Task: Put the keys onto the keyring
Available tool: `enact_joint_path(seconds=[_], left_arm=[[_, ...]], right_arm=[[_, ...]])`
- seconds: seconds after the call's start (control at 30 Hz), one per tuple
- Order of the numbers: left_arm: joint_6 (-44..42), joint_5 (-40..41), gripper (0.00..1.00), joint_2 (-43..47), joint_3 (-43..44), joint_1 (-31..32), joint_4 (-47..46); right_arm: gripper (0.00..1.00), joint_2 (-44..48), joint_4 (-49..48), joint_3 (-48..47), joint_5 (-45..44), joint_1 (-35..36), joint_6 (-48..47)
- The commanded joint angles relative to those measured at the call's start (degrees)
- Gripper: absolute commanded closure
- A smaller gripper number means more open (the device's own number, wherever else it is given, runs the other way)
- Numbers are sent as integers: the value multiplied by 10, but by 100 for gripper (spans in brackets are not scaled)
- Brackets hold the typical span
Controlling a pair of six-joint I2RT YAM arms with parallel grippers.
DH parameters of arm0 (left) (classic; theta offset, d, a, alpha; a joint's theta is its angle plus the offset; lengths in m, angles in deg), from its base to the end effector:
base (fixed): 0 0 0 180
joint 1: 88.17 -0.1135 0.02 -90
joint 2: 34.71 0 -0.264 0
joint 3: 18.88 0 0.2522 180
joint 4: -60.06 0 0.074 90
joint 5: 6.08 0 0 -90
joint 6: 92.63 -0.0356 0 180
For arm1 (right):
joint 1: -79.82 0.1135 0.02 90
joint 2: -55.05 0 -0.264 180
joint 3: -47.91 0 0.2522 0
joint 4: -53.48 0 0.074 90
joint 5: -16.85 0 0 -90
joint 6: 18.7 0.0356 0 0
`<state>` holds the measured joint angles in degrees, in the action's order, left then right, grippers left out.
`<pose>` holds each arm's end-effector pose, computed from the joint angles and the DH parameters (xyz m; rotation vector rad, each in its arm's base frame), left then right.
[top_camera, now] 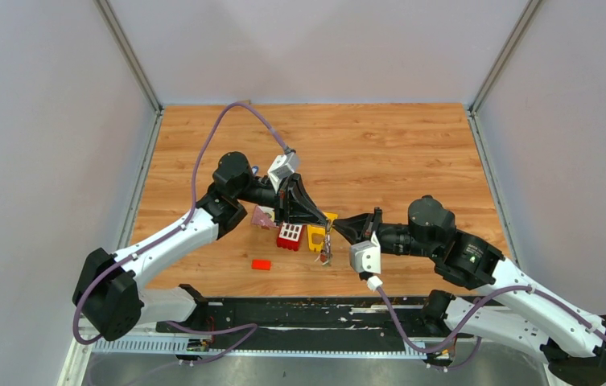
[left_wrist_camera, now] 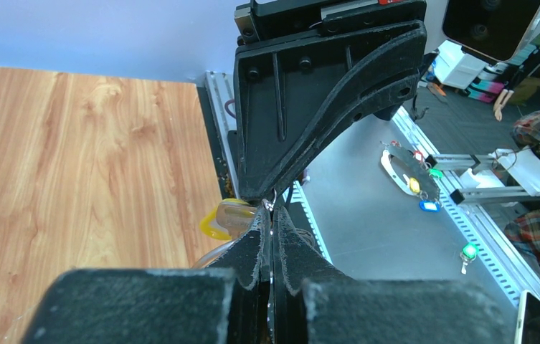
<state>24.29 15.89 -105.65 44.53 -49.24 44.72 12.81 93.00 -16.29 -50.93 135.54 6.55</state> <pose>0.1895 -0.1955 0.3418 1.2490 1.3054 -1.6999 0.0792 0.1401 0.3530 -1.7310 0.6847 0.2545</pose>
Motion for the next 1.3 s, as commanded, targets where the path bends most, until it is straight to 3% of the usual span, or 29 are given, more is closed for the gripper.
enact_joint_path(seconds=[0.0, 1.27], left_arm=[[5, 3, 100, 2, 1, 2, -28], [13, 0, 100, -8, -11, 12, -51]], right_arm=[[100, 5, -33, -6, 8, -1, 13], [100, -4, -60, -5, -6, 11, 24]])
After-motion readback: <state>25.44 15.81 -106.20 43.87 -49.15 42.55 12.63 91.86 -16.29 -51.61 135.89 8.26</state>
